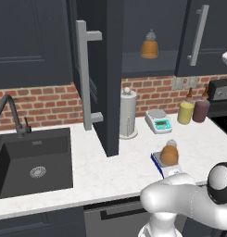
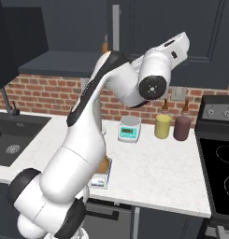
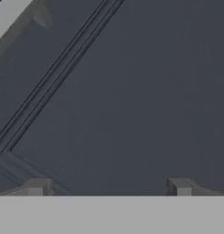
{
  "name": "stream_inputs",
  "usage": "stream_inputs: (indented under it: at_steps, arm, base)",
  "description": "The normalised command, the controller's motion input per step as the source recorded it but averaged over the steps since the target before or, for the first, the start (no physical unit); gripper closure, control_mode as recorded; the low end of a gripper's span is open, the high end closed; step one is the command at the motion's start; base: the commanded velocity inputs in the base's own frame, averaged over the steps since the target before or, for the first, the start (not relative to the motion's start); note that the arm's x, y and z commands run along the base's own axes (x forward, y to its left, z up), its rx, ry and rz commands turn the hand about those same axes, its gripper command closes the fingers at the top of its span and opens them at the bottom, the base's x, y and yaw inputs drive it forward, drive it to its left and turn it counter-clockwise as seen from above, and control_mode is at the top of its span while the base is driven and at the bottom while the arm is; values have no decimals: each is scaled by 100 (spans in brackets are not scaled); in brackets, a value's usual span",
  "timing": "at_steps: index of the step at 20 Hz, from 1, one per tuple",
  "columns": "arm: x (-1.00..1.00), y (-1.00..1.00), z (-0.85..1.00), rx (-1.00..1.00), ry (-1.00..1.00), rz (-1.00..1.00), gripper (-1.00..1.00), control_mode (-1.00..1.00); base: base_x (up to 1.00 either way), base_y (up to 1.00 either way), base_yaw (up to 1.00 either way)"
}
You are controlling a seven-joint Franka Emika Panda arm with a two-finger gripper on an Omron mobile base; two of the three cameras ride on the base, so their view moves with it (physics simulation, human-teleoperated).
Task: Pick the honey bottle and place it on the digital scale for weighing, and close the cabinet.
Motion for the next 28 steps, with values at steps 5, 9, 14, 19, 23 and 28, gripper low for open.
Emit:
stream_inputs:
  at_steps: [5,9,14,19,23,28]
  arm:
    - [-100,0,1,1,-35,0,-100,-100]
    - [-100,0,0,4,-29,0,-100,-100]
    - [-90,0,0,4,-19,2,-100,-100]
    - [-35,0,0,17,-22,12,-100,-100]
    - [-41,0,0,25,-23,22,-100,-100]
    - [-76,4,-13,21,-27,20,-100,-100]
  base:
    - [0,0,0]
    - [0,0,0]
    - [0,0,0]
    - [0,0,0]
    - [0,0,0]
    - [0,0,0]
